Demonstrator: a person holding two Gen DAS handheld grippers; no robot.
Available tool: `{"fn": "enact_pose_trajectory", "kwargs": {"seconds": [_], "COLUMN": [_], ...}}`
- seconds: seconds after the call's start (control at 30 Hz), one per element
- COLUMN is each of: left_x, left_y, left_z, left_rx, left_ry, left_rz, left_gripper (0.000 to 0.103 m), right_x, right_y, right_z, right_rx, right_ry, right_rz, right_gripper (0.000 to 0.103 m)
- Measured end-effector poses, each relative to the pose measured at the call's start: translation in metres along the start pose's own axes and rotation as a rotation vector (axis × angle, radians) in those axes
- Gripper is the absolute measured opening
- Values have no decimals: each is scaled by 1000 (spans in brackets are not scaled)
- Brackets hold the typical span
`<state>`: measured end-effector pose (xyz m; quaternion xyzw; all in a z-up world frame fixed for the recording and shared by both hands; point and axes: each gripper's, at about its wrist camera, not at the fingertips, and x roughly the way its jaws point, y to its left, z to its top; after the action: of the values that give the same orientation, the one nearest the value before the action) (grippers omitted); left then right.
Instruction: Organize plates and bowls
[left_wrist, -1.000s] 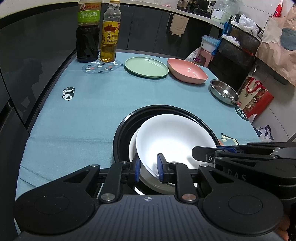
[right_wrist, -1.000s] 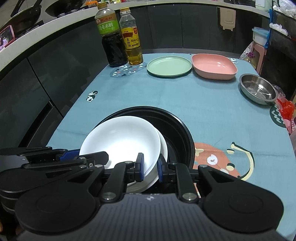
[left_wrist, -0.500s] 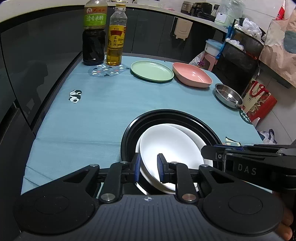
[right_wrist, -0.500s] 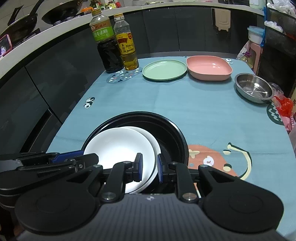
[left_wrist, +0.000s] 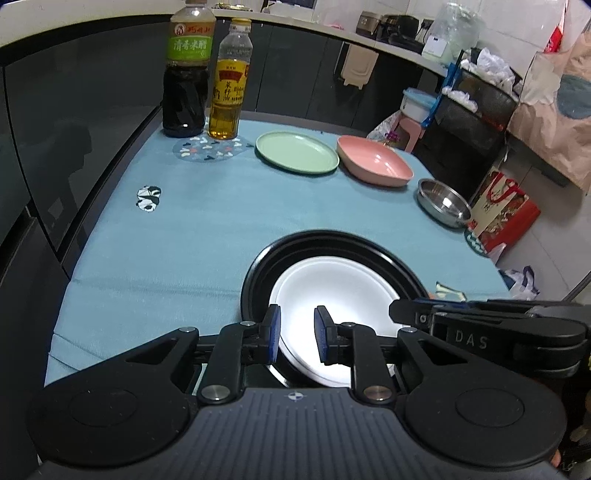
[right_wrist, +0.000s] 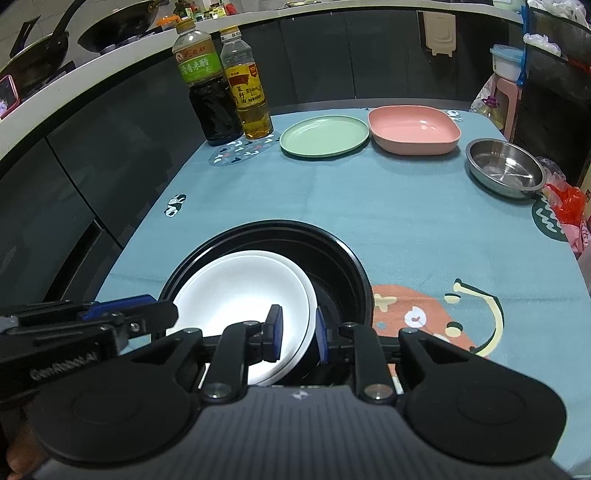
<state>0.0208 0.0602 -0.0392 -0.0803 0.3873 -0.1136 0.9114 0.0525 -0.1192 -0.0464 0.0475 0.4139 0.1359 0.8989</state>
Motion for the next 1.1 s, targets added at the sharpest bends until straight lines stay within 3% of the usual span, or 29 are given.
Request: {"fn": "enact_pose_trajectory", "kwargs": {"seconds": [0.23,0.57,0.87,1.1], "left_x": [-3,-1,30,88], "left_y": [7,-1,-11,-2], "left_z": [11,43,94,140], "left_rx": [-13,8,18,-44], "left_ry": [-33,-92,-111,-73], "left_rz": [30,53,56,66], "left_gripper": [19,23,25,25], "right_x": [-8,-7,7,37], "right_y": [-5,-17,-22,-27], "right_z": [7,35,86,130], "right_rx": [7,28,53,61], "right_ry": [-38,-78,-103,-87], "right_rz": [10,-14,3,1], "right_gripper": [22,23,23,23]}}
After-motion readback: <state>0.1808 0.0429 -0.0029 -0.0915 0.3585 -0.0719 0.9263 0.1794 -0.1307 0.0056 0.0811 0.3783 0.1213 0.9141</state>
